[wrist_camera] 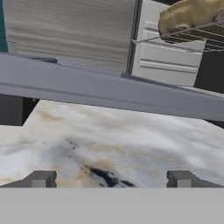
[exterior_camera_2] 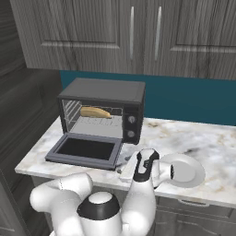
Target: Pull the toaster oven rack outwards. Pick up the baguette from the plate and place it on the toaster oven rack. Close the toaster oven door fully and set the temperature to the lowest setting.
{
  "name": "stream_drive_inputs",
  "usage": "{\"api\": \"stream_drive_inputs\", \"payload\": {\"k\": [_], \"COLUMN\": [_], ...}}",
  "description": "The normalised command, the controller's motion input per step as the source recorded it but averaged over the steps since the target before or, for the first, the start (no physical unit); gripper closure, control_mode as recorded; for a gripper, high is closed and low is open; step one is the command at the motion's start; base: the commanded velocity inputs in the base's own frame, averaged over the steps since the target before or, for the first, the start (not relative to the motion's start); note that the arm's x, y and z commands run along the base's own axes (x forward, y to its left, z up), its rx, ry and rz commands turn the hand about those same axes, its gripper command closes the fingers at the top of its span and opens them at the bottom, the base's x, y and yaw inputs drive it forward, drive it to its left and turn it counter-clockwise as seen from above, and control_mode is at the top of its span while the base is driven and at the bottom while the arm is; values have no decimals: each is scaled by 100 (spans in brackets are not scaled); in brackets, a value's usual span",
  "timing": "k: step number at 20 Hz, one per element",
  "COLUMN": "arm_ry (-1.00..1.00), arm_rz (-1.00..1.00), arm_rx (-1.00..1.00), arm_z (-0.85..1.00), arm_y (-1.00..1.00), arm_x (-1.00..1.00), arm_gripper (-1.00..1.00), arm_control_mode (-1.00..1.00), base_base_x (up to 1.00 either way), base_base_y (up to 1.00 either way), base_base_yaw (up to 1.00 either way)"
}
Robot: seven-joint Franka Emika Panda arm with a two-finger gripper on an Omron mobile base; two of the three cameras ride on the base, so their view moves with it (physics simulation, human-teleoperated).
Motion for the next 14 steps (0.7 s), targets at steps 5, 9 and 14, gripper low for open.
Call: {"api": "stream_drive_inputs", "payload": {"k": [5, 9, 14], "arm_ry": [-27, -18, -9], "arm_rz": [0, 0, 0], "arm_rx": [0, 0, 4], "arm_z": [-32, -48, -55], "arm_y": [49, 61, 73], "arm_x": [-59, -34, -11], "arm_gripper": [-100, -100, -100], "arm_control_mode": [-100, -100, -100], "base_base_x": [0, 0, 0], "base_base_y": [0, 0, 0], "base_base_yaw": [0, 0, 0]}}
